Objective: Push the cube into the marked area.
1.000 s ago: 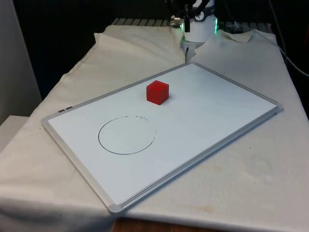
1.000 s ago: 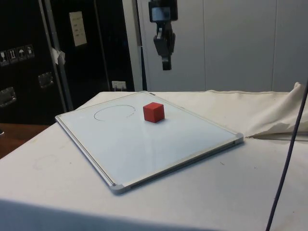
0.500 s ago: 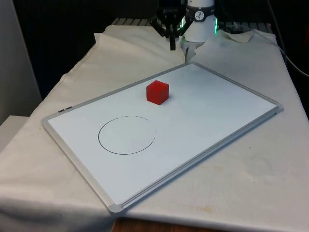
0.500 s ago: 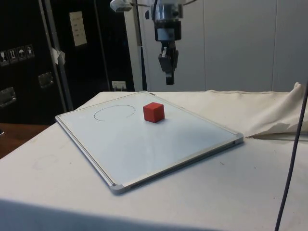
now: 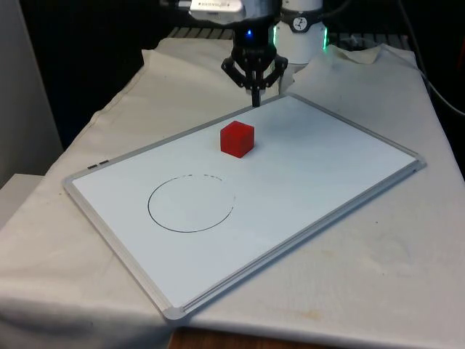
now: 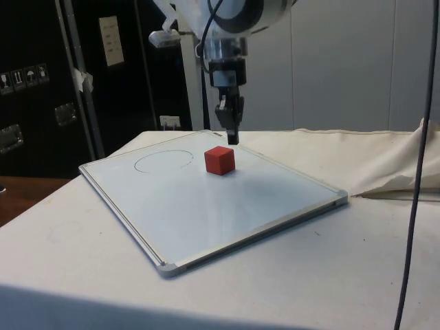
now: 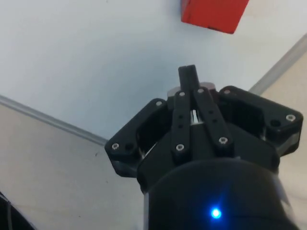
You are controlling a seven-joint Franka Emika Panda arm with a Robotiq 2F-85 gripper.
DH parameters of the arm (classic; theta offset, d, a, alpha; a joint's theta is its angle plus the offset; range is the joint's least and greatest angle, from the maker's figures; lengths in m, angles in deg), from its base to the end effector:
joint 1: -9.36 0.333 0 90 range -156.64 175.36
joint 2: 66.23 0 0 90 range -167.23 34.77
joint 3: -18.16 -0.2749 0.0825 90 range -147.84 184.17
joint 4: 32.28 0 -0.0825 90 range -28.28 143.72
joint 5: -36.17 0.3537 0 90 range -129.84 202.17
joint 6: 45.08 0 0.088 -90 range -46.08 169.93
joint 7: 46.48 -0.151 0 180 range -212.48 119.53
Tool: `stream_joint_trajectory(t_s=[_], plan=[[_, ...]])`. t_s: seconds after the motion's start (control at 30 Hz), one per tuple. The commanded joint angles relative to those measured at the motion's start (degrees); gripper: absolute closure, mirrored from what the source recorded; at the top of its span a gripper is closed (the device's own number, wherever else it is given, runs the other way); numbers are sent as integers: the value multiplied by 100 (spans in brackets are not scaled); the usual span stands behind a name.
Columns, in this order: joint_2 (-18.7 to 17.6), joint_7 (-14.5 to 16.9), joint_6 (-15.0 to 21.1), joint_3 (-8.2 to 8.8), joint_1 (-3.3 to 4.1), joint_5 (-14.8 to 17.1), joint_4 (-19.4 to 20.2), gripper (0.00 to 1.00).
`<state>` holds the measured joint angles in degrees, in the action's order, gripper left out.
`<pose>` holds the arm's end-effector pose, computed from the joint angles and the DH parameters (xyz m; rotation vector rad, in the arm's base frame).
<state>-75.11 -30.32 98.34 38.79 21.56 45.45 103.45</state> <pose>0.4769 -0.0727 0.2034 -3.0995 -0.0125 -0.0024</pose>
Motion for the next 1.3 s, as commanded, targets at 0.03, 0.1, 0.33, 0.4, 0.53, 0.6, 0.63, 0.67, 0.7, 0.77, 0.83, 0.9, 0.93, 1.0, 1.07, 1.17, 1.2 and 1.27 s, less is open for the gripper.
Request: stream_joint_trajectory(t_s=[0.03,0.1,0.33,0.4,0.53,0.6,0.63,0.67,0.7,0.77,0.83,0.9,0.93,1.0,1.07,1.17,1.2,1.27], plan=[[-74,160,97,-40,-17,212,17,100],[-155,246,132,-46,-23,315,11,100],[-533,539,166,-74,-34,693,-132,100],[-665,573,201,-80,-40,756,-235,100],[-859,607,258,-69,-29,819,-390,100],[-1008,625,332,-63,-29,825,-504,100],[-1054,630,378,-63,-29,819,-527,100],[-1089,636,418,-63,-34,814,-544,100],[-1089,561,332,-29,0,751,-550,100],[-1152,682,516,-57,-52,814,-556,100],[-1215,762,607,-40,-63,808,-561,100],[-1249,802,636,-17,-52,785,-561,100],[-1266,819,653,-6,-46,779,-561,100],[-1261,796,619,29,-23,751,-556,100],[-1306,871,710,46,-40,728,-556,100],[-1364,911,756,143,-11,625,-567,100],[-1369,911,762,160,0,590,-573,100],[-1341,928,722,143,-23,596,-561,100]])
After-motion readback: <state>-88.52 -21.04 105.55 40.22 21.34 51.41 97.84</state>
